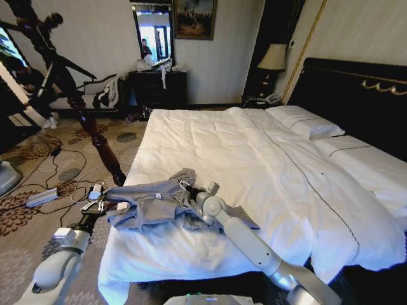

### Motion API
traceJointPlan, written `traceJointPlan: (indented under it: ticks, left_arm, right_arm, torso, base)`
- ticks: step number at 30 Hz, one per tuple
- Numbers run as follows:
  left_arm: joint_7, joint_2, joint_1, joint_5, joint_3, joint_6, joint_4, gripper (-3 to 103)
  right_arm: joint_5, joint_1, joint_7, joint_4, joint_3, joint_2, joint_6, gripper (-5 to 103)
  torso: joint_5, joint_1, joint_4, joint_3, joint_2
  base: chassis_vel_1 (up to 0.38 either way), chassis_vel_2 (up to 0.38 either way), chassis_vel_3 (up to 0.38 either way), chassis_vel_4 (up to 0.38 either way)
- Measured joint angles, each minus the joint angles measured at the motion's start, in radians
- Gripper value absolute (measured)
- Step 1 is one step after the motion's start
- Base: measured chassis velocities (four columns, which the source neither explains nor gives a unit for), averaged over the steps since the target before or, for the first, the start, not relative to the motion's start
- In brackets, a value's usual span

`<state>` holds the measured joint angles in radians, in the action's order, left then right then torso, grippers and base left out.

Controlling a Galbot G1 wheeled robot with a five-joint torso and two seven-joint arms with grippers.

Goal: Pick up the clothes from the bed and hang them on the clothes hanger.

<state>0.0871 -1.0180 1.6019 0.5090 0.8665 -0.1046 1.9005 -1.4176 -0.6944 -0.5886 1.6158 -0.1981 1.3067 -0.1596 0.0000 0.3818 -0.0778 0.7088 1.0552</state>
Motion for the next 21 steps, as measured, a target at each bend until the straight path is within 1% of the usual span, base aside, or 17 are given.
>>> traceJointPlan:
  ticks: [10, 15, 21]
  left_arm:
    - [-0.002, 0.002, 0.0, 0.002, 0.002, -0.004, -0.006, 0]
    - [-0.003, 0.002, -0.002, 0.002, 0.002, -0.006, -0.011, 0]
    - [-0.003, -0.001, -0.005, 0.001, 0.0, -0.007, -0.018, 0]
  right_arm:
    - [0.009, -0.003, 0.008, -0.044, 0.01, 0.005, -0.008, 100]
    - [0.02, -0.001, 0.014, -0.07, 0.017, 0.018, -0.009, 100]
    - [0.041, 0.025, 0.045, -0.142, 0.033, 0.045, -0.008, 100]
  torso:
    - [0.0, 0.0, -0.0001, 0.0, 0.0]
    - [0.0, 0.0, -0.0001, 0.0, 0.0]
    - [0.0, 0.0, 0.0, 0.0, 0.0]
  base:
    - [0.0, 0.0, 0.0, 0.0]
    - [0.0, 0.0, 0.0, 0.0]
    - [0.0, 0.0, 0.0, 0.0]
